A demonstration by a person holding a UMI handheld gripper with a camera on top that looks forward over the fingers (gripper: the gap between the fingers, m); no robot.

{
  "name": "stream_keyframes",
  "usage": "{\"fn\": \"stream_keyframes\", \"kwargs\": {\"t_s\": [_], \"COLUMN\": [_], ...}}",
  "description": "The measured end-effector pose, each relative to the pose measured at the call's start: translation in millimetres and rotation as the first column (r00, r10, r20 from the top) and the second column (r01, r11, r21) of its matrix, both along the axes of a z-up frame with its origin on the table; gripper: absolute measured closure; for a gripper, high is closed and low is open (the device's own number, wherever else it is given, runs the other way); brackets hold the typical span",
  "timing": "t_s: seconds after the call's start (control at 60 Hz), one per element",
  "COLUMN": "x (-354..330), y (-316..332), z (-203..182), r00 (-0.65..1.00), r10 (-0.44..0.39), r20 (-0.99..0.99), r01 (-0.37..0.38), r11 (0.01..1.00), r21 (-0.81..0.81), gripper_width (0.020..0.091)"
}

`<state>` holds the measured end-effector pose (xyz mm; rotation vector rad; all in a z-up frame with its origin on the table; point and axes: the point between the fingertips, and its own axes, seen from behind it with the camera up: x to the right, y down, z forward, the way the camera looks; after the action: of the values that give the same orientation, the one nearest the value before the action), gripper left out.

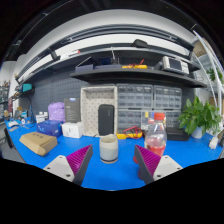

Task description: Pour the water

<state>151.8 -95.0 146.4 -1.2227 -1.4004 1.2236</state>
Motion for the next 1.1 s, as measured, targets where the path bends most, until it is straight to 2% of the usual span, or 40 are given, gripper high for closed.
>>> {"fn": "stream_keyframes", "kwargs": {"t_s": [0.233, 0.383, 0.733, 0.85, 0.867, 0.9, 1.017, 1.1], "x": [7, -5, -77, -89, -89, -91, -91, -90], "y": [75, 117, 128, 129, 130, 130, 127, 125], "z": [-37, -45, -38, -44, -44, -46, -44, -42], "r00": [0.991, 0.98, 0.984, 0.982, 0.982, 0.982, 0.983, 0.984], "r10": [-0.132, -0.201, -0.177, -0.185, -0.186, -0.189, -0.173, -0.159], "r20": [0.01, -0.006, -0.034, -0.026, -0.027, -0.029, -0.059, -0.078], "r01": [0.131, 0.201, 0.178, 0.186, 0.187, 0.19, 0.176, 0.164], "r11": [0.99, 0.978, 0.984, 0.982, 0.981, 0.981, 0.983, 0.985], "r21": [0.043, 0.05, 0.023, 0.044, 0.045, 0.05, 0.045, 0.06], "gripper_width": [0.024, 0.0243, 0.0256, 0.0368, 0.0448, 0.0538, 0.0595, 0.0685]}}
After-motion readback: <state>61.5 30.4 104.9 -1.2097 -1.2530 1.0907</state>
